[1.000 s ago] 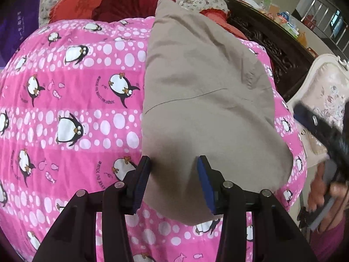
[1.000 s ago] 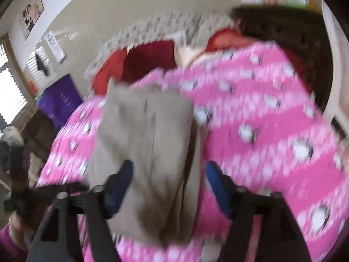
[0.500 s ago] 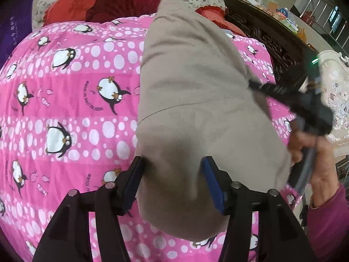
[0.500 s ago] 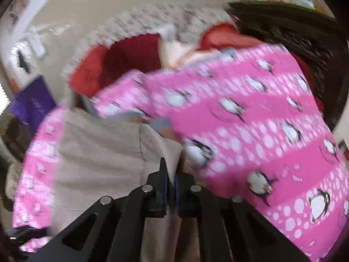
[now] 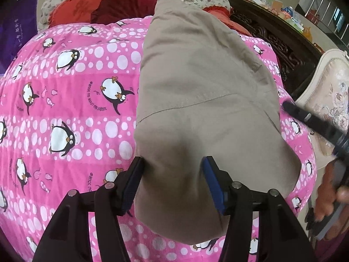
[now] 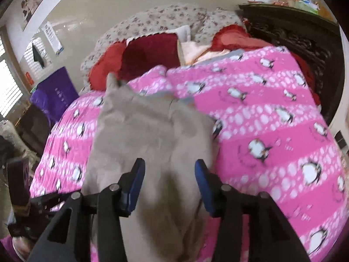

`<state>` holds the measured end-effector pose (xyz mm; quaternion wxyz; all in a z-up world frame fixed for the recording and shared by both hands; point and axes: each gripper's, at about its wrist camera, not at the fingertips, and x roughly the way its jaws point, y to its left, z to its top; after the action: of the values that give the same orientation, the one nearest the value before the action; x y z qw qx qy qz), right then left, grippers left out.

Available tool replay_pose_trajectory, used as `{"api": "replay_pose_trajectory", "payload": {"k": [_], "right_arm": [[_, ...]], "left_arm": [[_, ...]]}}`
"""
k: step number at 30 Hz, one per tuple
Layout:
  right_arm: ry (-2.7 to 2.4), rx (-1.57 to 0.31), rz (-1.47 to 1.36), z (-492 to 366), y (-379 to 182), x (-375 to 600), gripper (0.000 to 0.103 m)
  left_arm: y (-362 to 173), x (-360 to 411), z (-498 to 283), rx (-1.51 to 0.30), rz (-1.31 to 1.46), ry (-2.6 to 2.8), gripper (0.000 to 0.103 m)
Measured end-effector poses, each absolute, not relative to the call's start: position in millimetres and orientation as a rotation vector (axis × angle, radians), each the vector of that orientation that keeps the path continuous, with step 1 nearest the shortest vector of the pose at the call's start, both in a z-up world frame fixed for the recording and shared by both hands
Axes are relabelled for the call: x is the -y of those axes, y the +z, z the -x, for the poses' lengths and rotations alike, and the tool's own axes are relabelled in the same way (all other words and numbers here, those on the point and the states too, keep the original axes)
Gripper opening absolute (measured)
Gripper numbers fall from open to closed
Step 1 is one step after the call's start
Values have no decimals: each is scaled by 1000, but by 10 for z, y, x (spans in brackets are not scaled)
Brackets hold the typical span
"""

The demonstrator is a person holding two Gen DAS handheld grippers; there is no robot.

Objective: Fold large clothes

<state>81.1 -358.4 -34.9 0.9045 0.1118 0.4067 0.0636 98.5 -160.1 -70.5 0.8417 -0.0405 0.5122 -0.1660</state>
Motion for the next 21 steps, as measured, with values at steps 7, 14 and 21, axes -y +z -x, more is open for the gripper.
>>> {"api": "replay_pose_trajectory", "payload": {"k": [7,14,21], "right_arm": [[-15,-996,-188,-888,-1073,3685,48],[-8,-920,-234,-645,-712,3795,49],[113,-849,-200,-828,-460,3482,50]], "left_arm": [[-693,1651,-929,-1076,50,-339,46],[-699,1609,-952,-1089,80,-336,46],[-710,1586,-939,-1094,101,-337,47]]}}
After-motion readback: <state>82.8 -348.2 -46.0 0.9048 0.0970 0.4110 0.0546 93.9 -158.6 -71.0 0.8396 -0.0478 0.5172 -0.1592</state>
